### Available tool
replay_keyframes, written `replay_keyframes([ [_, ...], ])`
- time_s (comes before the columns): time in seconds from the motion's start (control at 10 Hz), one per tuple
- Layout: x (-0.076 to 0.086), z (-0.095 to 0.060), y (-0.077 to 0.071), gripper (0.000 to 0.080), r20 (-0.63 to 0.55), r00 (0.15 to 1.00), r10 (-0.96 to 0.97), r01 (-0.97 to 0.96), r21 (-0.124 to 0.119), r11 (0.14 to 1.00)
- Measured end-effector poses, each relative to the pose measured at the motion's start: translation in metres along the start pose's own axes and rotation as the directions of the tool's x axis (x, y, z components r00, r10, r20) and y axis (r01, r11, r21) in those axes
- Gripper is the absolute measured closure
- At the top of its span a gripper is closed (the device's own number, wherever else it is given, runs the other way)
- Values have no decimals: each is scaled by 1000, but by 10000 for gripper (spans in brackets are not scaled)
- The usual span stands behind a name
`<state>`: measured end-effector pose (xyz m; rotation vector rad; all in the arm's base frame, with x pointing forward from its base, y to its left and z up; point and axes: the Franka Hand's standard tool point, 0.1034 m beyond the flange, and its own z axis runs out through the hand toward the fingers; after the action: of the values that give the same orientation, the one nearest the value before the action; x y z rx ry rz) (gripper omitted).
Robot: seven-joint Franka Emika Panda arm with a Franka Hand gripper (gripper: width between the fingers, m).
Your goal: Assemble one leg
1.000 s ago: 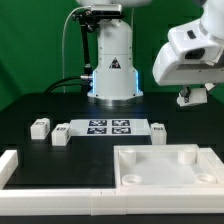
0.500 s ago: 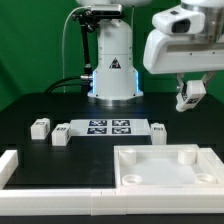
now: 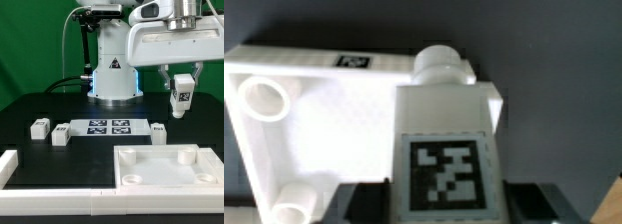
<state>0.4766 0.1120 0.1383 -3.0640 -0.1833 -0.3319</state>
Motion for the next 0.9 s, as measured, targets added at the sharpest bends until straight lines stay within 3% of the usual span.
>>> replay_keyframes([
  [0.2, 2, 0, 0, 508, 1, 1000, -9, 9, 1, 1000],
  [0.3, 11, 0, -1, 508, -3, 1000, -31, 31, 3, 1000],
  [0.6, 55, 23, -16, 508, -25, 998, -66, 67, 32, 997],
  [0.9, 87, 29, -17, 508, -46, 996, -70, 72, 43, 996],
])
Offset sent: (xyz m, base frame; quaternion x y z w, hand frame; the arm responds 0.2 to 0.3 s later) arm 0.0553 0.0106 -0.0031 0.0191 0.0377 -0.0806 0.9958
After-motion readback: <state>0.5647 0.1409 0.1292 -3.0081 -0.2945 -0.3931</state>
